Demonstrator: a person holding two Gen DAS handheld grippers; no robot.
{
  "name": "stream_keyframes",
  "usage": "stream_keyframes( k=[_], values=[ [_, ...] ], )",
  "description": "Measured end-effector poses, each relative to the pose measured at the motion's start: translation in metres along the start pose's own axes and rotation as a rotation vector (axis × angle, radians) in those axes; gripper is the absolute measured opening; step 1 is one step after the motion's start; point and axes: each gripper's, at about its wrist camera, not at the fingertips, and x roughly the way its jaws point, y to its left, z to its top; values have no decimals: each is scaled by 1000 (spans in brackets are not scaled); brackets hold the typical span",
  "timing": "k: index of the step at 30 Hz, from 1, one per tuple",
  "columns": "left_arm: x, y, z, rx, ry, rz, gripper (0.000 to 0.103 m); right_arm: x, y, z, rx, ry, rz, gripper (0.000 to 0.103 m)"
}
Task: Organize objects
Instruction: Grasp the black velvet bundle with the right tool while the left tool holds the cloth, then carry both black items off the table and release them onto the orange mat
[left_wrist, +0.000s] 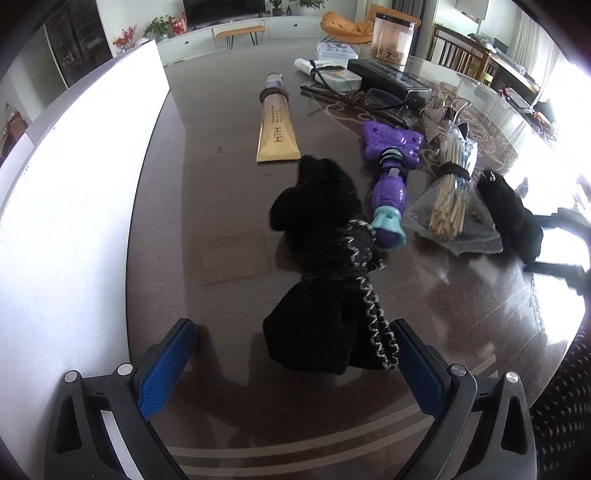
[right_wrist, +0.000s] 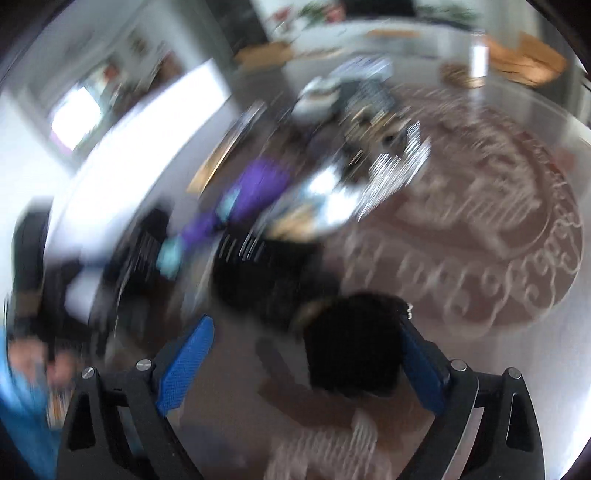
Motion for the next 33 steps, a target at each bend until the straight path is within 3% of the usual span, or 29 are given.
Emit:
stream_keyframes(
  k=[3, 9, 16, 17, 18, 20, 21, 26, 30, 33],
  values=[
    [2, -4, 3, 5, -6, -2, 103, -12, 12, -19, -87, 55, -32, 96],
    [4, -7, 7, 0, 1, 1, 103, -23, 11, -9, -123, 33, -121, 96],
    [6, -8, 12, 2, 2, 1, 103, 9, 22, 9, -164, 94, -165, 96],
    [5, -8, 13, 2, -7, -2, 94, 15, 22, 10, -156, 80, -181, 96],
    [1, -9, 13, 4, -47, -1, 65, 16, 21, 9, -145, 66, -186, 90],
    [-8, -11, 14, 15, -81, -5, 29, 13, 20, 7, -117, 23, -203, 57],
    [-11, -9, 14, 6, -91, -17, 29, 11, 20, 8, -98, 13, -193, 31],
    [-31, -2, -2, -61, -119, -120, 29, -30, 10, -3, 60, -61, -143, 31],
    [-54, 2, -12, -118, -112, -234, 29, -31, 3, -10, 120, 6, -178, 31],
    [-93, 11, -9, -132, -176, -284, 29, -28, 15, -17, 128, 45, -190, 31]
  ],
)
